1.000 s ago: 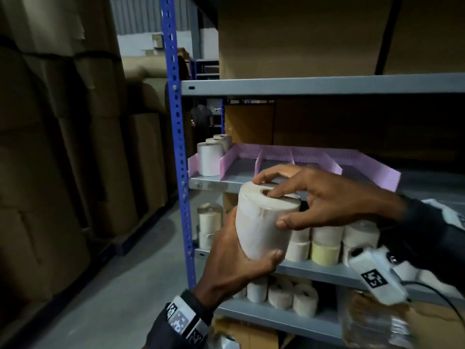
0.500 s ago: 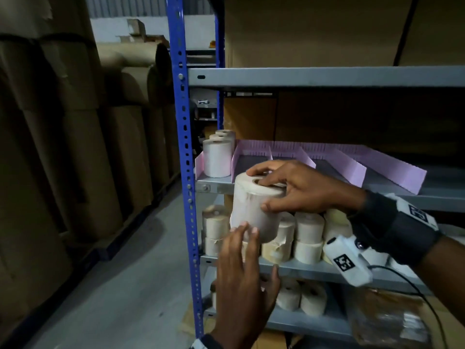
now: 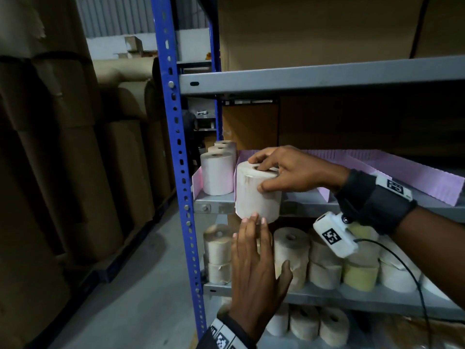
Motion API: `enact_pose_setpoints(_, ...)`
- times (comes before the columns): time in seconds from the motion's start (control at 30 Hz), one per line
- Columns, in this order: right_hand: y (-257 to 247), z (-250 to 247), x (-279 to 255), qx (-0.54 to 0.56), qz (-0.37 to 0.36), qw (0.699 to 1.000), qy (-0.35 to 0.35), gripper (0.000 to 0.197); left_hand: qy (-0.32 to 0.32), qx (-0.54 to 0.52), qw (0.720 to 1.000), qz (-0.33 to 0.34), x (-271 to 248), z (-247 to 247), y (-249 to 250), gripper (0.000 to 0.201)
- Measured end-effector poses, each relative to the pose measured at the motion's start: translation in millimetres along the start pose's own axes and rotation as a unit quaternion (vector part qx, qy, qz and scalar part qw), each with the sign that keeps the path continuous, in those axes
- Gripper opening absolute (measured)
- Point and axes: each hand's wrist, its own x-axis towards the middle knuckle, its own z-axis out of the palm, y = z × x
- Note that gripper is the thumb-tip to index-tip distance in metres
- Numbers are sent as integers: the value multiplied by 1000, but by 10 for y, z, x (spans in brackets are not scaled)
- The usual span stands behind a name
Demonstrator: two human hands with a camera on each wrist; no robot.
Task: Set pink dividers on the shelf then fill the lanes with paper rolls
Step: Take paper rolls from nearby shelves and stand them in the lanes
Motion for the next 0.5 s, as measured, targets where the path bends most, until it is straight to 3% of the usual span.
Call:
enact_pose_setpoints(0.3,381,110,304,5,29,1000,-12,40,14,-12,1000,-4,295,343,-175,92)
enact_pose_setpoints(0.5,492,32,543,-15,38,995,-93,32,-3,-16,1000,-21,521,474,-262,90)
